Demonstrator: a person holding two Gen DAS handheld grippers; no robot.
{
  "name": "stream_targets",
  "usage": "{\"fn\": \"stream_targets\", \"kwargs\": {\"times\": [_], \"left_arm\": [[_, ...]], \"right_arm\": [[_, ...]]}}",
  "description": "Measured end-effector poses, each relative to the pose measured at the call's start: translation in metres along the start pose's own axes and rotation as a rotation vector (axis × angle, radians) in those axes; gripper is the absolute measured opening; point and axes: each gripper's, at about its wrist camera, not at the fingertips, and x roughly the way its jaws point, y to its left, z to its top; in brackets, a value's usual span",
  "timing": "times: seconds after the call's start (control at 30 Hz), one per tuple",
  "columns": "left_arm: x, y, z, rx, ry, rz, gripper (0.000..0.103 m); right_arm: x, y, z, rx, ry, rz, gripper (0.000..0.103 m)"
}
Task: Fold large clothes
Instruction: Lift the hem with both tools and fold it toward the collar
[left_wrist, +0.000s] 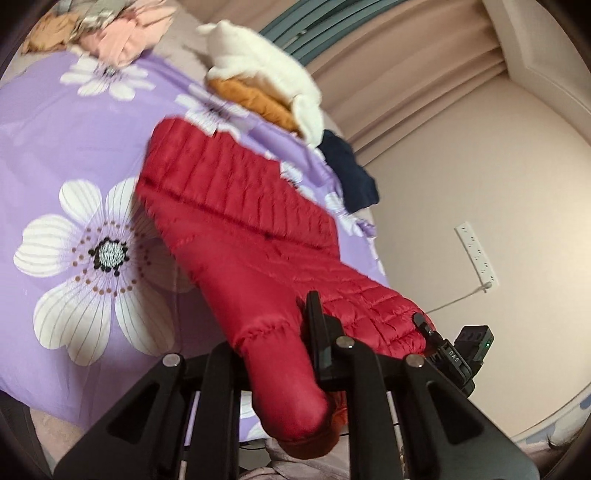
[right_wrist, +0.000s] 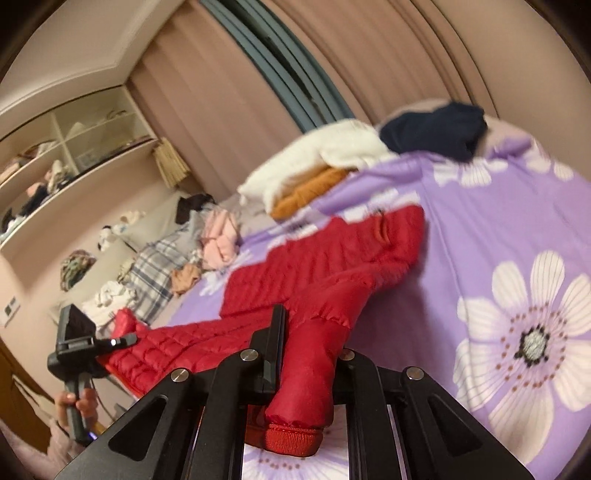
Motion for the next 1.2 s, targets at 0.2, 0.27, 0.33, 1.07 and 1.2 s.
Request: {"fn": "stream_targets", "kwargs": {"times": [0.2, 0.27, 0.33, 1.07, 1.2], "left_arm": [[-0.031, -0.023, 0.001, 0.04, -0.027, -0.034, 0.014], [-0.04, -0.03, 0.001, 0.054, -0.032, -0.044, 0.014], [-0.047, -0.04, 0.001, 0.078, -0.038, -0.059, 0.014], [0.038, -0.012, 0.093, 0.012, -0.007, 0.031, 0.016], [0.083, 0.01, 0.119, -0.032, 0.047, 0.103, 0.016]], "right_arm": [[-0.039, 0.025, 0.013, -0.089, -0.062, 0.022, 0.013], [-0.051, 0.034, 0.018, -0.112, -0.088, 0.034, 0.013], [-0.057, 0.039, 0.02, -0.126, -0.108, 0.042, 0.013], [0.048, -0.009, 0.085, 0.044, 0.039, -0.048, 0.013], [0.105, -0.038, 0.094, 0.107, 0.124, -0.118, 0.013]]}}
